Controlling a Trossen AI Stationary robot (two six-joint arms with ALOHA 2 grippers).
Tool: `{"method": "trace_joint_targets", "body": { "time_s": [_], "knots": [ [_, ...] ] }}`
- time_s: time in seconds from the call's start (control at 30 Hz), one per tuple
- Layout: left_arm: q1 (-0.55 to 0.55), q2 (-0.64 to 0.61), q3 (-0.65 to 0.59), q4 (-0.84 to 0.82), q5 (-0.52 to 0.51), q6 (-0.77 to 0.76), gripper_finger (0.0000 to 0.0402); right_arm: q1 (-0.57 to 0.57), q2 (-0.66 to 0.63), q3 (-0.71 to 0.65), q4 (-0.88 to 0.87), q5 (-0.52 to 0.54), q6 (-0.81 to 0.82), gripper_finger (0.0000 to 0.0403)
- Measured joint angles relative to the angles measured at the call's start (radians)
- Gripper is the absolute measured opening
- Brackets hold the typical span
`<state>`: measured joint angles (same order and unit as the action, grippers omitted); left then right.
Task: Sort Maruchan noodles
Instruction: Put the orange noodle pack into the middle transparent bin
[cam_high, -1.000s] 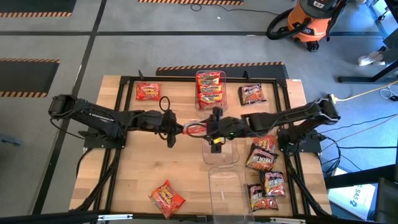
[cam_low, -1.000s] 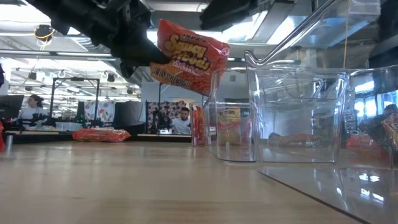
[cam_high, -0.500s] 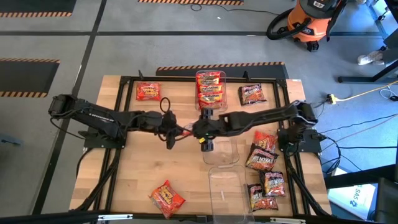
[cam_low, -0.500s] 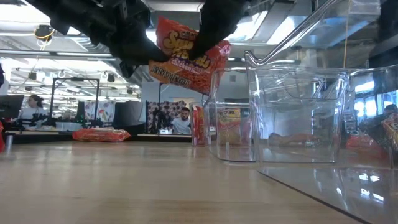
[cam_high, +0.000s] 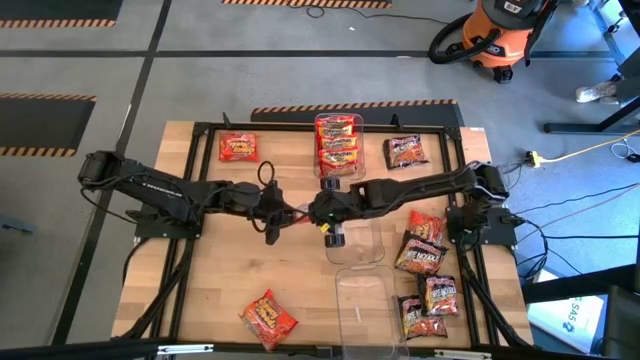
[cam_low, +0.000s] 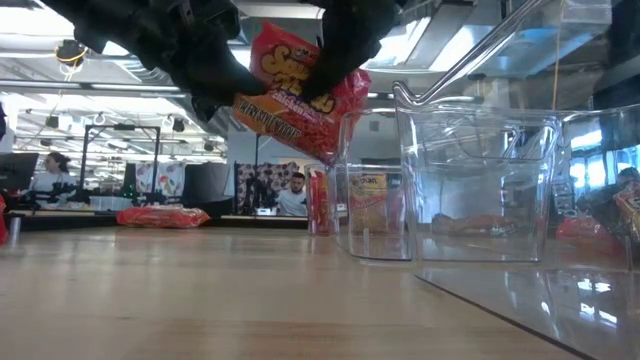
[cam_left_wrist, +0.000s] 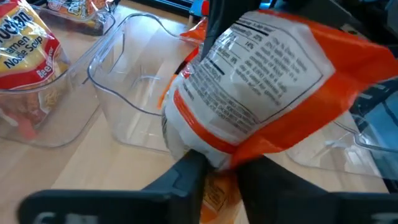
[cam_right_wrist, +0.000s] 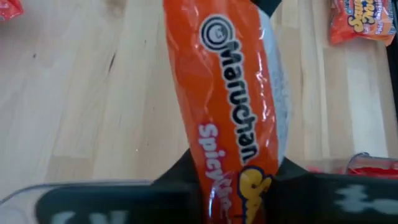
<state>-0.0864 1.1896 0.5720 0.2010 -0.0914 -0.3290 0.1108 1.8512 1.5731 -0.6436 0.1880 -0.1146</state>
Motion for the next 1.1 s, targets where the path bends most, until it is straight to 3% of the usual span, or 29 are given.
{"method": "trace_joint_targets", "body": {
  "time_s": [0.17, 0.47, 0.57, 0.7, 1.1],
  "knots": [
    [0.001, -0.027, 0.003, 0.004, 0.007, 0.008, 0.0126, 0.0, -0.058, -0.001, -0.047, 0.001, 0.006, 0.0028],
    [0.0, -0.101, 0.0, -0.142, 0.012, 0.036, 0.013, -0.07, -0.166, 0.0, -0.305, 0.0, 0.087, 0.0022],
    [-0.003, -0.1, 0.0, -0.181, 0.011, 0.036, 0.0131, -0.117, -0.165, -0.004, -0.365, -0.053, 0.111, 0.0024],
    [-0.013, -0.095, 0.0, -0.221, 0.002, 0.035, 0.0129, -0.167, -0.165, -0.078, -0.324, -0.143, 0.115, 0.0023],
    [-0.029, -0.095, 0.0, -0.209, 0.0, 0.047, 0.0129, -0.252, -0.163, -0.333, -0.114, -0.189, 0.129, 0.0025]
  ]
}}
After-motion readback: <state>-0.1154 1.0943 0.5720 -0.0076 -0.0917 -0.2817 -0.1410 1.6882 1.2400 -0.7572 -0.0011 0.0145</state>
